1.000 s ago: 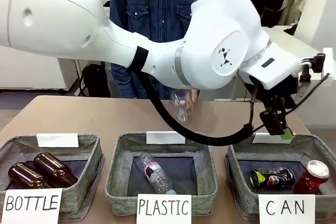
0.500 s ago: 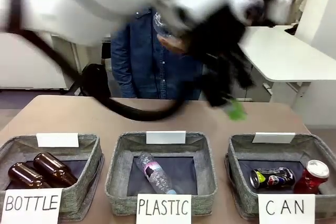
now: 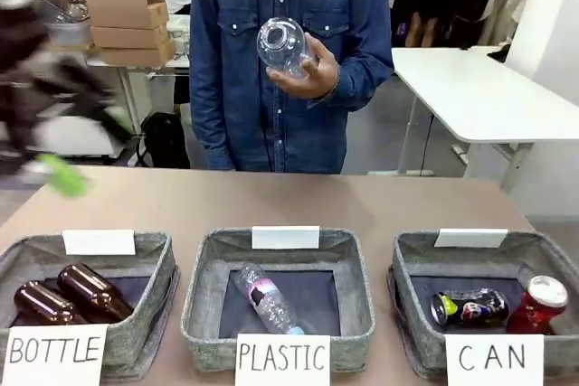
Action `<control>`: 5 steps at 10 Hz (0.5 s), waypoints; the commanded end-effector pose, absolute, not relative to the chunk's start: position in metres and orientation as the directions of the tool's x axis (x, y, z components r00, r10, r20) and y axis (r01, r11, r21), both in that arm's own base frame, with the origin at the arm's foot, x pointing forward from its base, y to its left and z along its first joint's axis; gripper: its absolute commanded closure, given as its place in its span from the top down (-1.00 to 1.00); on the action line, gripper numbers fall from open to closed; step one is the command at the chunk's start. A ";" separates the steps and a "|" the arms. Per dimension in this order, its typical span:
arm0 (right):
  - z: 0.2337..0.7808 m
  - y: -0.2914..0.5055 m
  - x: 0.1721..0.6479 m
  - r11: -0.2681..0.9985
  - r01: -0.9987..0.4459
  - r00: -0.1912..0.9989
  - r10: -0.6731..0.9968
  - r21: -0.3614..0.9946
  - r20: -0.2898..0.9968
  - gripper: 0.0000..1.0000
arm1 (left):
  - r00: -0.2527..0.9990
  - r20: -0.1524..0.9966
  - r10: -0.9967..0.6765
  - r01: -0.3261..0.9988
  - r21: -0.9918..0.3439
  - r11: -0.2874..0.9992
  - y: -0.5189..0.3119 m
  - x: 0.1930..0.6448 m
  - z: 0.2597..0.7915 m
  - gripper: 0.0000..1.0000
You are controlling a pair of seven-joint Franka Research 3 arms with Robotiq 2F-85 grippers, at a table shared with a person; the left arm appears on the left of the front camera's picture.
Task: Sort the can waste into the basket.
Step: Pick up the can waste from the table and place it in the right Fabric basket.
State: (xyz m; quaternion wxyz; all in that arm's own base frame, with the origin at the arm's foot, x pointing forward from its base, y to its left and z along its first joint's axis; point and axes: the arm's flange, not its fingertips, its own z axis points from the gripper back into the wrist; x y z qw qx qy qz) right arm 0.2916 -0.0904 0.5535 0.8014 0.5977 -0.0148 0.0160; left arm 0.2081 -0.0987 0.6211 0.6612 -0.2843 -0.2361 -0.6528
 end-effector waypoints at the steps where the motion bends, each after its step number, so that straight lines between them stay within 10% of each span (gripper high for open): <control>1: 0.537 -0.027 0.318 0.296 -0.049 0.988 0.155 0.954 0.003 1.00 | 0.533 0.680 -0.504 0.845 -0.401 0.352 -0.043 0.240 0.623 1.00; 5: 0.529 0.051 0.353 0.195 -0.033 0.946 0.323 0.980 -0.032 1.00 | 0.956 0.266 -0.121 0.291 -0.835 0.467 0.012 0.284 0.549 1.00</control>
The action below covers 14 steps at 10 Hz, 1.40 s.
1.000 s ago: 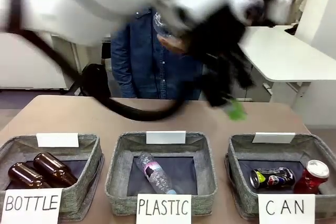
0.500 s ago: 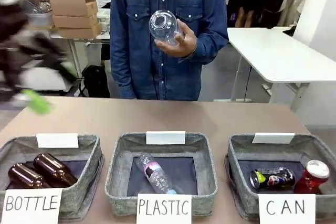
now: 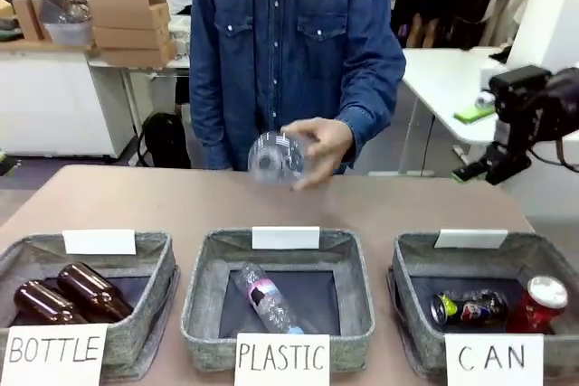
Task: Sort the can waste into the basket.
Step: Pick up the can waste from the table and place it in the right Fabric basket.
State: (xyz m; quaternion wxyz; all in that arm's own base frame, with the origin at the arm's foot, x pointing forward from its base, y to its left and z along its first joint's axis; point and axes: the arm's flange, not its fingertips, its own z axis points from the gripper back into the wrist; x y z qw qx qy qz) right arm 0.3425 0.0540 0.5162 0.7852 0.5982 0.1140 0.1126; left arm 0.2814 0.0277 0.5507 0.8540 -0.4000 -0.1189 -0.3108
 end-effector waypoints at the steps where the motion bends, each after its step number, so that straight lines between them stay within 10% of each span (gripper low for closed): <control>1: 0.533 0.057 0.355 0.166 -0.047 0.947 0.321 0.985 -0.008 1.00 | 0.957 0.276 -0.091 0.288 -0.860 0.421 0.015 0.291 0.534 1.00; 5: 0.566 0.048 0.364 0.144 -0.073 0.990 0.131 0.987 0.054 1.00 | 0.798 0.369 0.478 0.310 -0.930 0.200 0.059 0.298 0.518 1.00; 7: 0.560 0.045 0.364 0.152 -0.090 0.980 0.190 0.984 0.060 1.00 | 0.919 0.312 0.242 0.245 -0.931 0.270 0.069 0.309 0.516 1.00; 14: 0.560 0.045 0.364 0.152 -0.090 0.980 0.190 0.984 0.060 1.00 | 0.919 0.312 0.242 0.245 -0.931 0.270 0.069 0.309 0.516 1.00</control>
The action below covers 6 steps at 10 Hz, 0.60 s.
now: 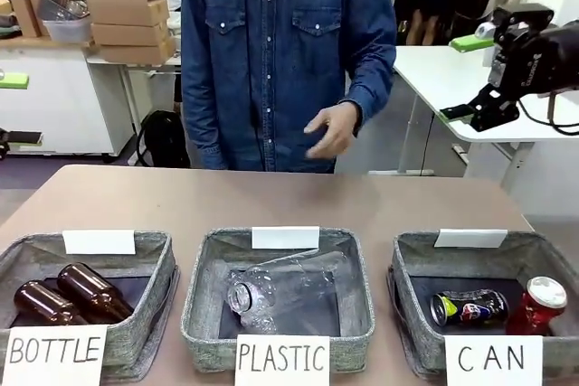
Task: Sort the can waste into the basket.
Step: Pick up the can waste from the table and place it in the right Fabric basket.
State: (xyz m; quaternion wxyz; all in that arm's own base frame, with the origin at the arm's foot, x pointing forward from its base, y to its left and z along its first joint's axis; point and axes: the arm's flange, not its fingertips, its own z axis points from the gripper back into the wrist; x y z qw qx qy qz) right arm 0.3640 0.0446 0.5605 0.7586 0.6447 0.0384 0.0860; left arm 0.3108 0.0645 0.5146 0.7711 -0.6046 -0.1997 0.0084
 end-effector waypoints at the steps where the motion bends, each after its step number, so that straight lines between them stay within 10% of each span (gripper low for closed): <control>1: 0.560 0.045 0.364 0.152 -0.090 0.980 0.190 0.984 0.060 1.00 | 0.919 0.312 0.242 0.245 -0.931 0.270 0.069 0.309 0.516 1.00; 6: 0.560 0.045 0.364 0.152 -0.090 0.980 0.190 0.984 0.060 1.00 | 0.919 0.312 0.242 0.245 -0.931 0.270 0.069 0.309 0.516 1.00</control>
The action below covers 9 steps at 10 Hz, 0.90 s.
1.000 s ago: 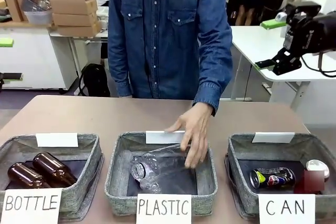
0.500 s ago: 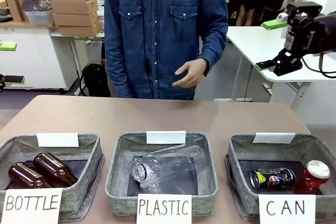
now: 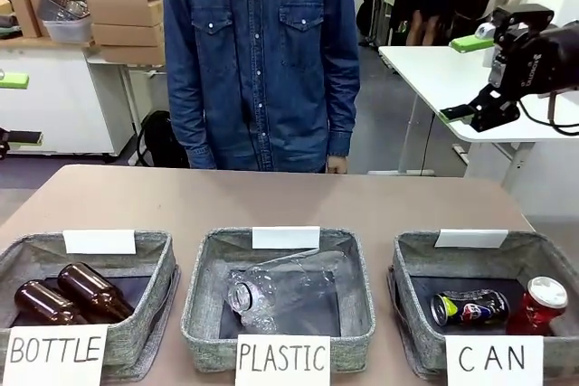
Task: Sort the can waste into the basket.
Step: Pick up the can waste from the table and place it in the right Fabric basket.
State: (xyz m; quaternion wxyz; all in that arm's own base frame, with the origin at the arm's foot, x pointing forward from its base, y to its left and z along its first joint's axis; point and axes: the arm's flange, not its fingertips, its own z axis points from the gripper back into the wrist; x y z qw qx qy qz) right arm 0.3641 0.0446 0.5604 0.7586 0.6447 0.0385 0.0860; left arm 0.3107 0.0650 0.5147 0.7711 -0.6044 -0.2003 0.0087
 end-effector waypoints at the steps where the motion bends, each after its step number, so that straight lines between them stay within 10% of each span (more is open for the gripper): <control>1: 0.560 0.045 0.364 0.152 -0.090 0.980 0.190 0.984 0.060 1.00 | 0.919 0.312 0.242 0.245 -0.931 0.270 0.069 0.309 0.516 1.00; 9: 0.560 0.045 0.364 0.152 -0.090 0.980 0.190 0.984 0.060 1.00 | 0.919 0.312 0.242 0.245 -0.931 0.270 0.069 0.309 0.516 1.00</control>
